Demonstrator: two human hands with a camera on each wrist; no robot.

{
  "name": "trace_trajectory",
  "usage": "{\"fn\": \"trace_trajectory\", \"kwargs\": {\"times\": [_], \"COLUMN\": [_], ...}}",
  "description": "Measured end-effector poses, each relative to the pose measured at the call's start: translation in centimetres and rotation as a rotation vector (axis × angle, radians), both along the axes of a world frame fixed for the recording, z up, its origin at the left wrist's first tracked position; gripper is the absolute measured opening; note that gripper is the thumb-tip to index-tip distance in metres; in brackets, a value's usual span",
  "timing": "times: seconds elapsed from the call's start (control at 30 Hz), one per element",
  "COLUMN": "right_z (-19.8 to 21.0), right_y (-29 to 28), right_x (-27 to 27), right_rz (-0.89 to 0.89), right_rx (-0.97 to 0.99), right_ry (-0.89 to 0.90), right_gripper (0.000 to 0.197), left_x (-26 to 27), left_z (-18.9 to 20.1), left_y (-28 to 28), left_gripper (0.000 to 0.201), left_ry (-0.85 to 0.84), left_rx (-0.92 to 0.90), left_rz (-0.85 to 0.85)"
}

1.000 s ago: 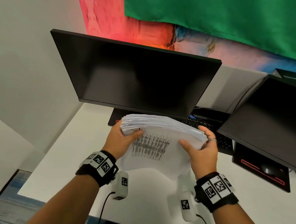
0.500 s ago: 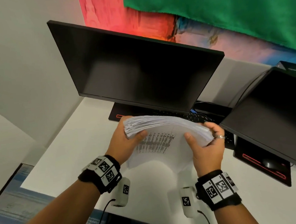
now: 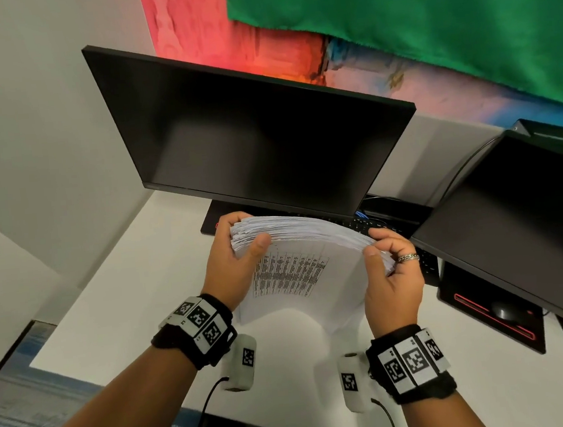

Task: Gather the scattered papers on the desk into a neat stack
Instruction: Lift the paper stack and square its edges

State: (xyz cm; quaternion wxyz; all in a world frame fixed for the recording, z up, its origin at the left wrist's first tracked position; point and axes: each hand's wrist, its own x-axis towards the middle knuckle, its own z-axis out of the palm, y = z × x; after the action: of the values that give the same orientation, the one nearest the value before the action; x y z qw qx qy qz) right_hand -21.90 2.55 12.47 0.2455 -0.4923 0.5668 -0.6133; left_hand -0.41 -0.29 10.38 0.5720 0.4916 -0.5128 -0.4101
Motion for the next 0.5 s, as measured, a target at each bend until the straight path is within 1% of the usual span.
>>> {"fn": "trace_trajectory", "kwargs": {"times": [0.1, 0.2, 0.23, 0.33, 0.43, 0.5], "right_z": [-0.13, -0.22, -0.22, -0.17, -0.06, -0.28], "right_y": [0.09, 0.16, 0.09, -0.22, -0.35, -0.37], "right_x": [0.06, 0.34, 0.40, 0.45, 0.41, 0.28], "right_rz": [-0.049, -0.121, -0.132, -0.135, -0.159, -0.181], "right_rx": [-0.021, -0.047, -0.046, -0.053, -0.067, -0.069], "right_ry": [-0.016, -0.117, -0.127, -0.065, 0.056, 0.086], "right_gripper": [0.025, 0.018, 0.018, 0.023, 0.015, 0.012], "left_x": [-0.04, -0.08, -0.08, -0.10, -0.14, -0.23], "left_z": [-0.29, -0.36, -0.34, -0.30, -0.27, -0.17], "left_y": [-0.26, -0.47, -0.53, -0.68, -0.85, -0.92], "left_gripper": [0.057, 0.054, 0.052, 0.049, 0.044, 0.041], "left_ry": [-0.008, -0.012, -0.016, -0.018, -0.012, -0.005], "left_rx": [0.023, 0.040, 0.042, 0.051, 0.068, 0.079], "left_rz": [0.014, 0.020, 0.026, 0.050, 0.060, 0.064]}}
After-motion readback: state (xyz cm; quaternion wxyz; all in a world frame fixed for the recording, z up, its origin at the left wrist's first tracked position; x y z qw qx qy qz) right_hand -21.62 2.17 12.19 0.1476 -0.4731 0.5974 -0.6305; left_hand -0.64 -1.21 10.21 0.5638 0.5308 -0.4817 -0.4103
